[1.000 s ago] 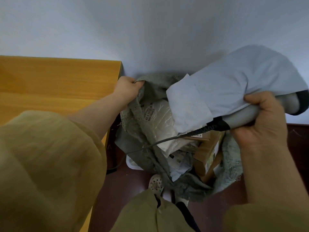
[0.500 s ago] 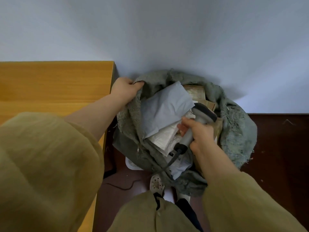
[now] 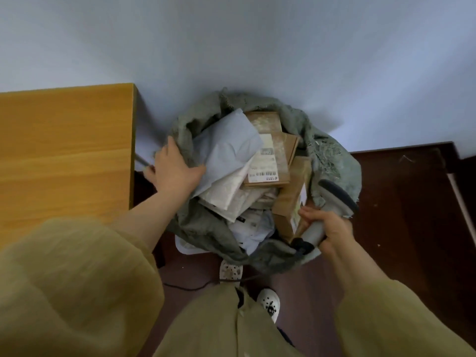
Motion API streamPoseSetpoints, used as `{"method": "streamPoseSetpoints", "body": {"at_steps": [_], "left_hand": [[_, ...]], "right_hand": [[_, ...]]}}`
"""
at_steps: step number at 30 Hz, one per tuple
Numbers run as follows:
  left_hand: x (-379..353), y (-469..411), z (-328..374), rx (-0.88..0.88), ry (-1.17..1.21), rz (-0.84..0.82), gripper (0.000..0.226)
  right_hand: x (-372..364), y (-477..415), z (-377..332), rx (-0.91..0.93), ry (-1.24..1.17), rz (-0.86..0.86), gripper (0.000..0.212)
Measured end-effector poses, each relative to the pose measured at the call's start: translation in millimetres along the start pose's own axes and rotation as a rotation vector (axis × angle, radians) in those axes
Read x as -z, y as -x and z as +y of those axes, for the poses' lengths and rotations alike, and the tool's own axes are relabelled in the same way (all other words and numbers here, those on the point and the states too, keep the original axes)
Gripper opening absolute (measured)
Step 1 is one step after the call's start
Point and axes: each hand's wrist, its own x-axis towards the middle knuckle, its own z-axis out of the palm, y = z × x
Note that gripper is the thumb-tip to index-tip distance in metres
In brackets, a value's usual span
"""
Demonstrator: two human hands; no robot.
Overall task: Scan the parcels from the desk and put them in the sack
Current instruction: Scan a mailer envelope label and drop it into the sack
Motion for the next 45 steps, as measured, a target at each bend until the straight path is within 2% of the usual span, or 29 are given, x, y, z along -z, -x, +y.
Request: {"method": "streamPoseSetpoints", "body": {"at_steps": [2, 7, 11, 14, 18, 19, 22, 26, 29, 31, 34, 35, 36, 39, 40, 42, 45], "left_hand": [[-12, 19, -4, 0.098, 0.080, 0.046, 0.096], [-45, 40, -20, 0.578, 0.518, 0.094, 0.109], [-65, 46, -27, 0.682, 0.837, 0.056, 0.115], [-75, 46, -31, 0.716, 0.784, 0.082, 0.122], [-81, 47, -36, 0.682, 0.906, 0.098, 0.111], [-83, 47, -36, 0.654, 0.926, 0.090, 0.101], [-86, 48, -33, 0.587, 0.901, 0.094, 0.042], [-67, 56, -28, 0.544, 0.896, 0.165, 0.007], [-38, 53, -17, 0.604, 0.939, 0.214, 0.029], [-9, 47, -8, 0.664, 1.023, 0.104, 0.045], [8, 4, -26, 0.548, 0.998, -0.059, 0.100], [19, -6, -27, 0.517, 0.955, -0.059, 0.106], [41, 0, -14, 0.459, 0.940, -0.029, 0.096], [103, 19, 14, 0.228, 0.822, 0.132, 0.025], [113, 19, 14, 0.173, 0.807, 0.159, 0.018], [119, 16, 5, 0.135, 0.747, 0.129, 0.020], [116, 9, -12, 0.273, 0.581, -0.002, 0.037]], "right_hand": [[23, -10, 3, 0.004, -0.029, 0.080, 0.024], [77, -39, 19, 0.004, 0.088, 0.248, 0.045], [93, -58, 33, 0.019, 0.152, 0.170, 0.035], [93, -73, 47, -0.040, 0.156, 0.005, 0.031], [82, -88, 65, -0.026, 0.146, -0.156, 0.033], [78, -92, 68, -0.007, 0.155, -0.163, 0.032], [69, -100, 71, 0.006, 0.174, -0.117, 0.026], [71, -86, 60, 0.097, 0.034, -0.011, 0.025], [74, -53, 26, 0.231, -0.162, 0.008, 0.023], [66, -26, -15, 0.328, -0.255, -0.026, 0.026], [38, 21, -88, 0.464, -0.264, -0.165, 0.024], [27, 39, -109, 0.504, -0.256, -0.233, 0.022], [18, 56, -127, 0.543, -0.260, -0.313, 0.019], [-4, 98, -155, 0.618, -0.329, -0.554, 0.027], [-8, 103, -155, 0.628, -0.330, -0.563, 0.027], [-7, 100, -146, 0.609, -0.253, -0.434, 0.021], [-5, 89, -135, 0.504, -0.110, -0.263, 0.018]]}}
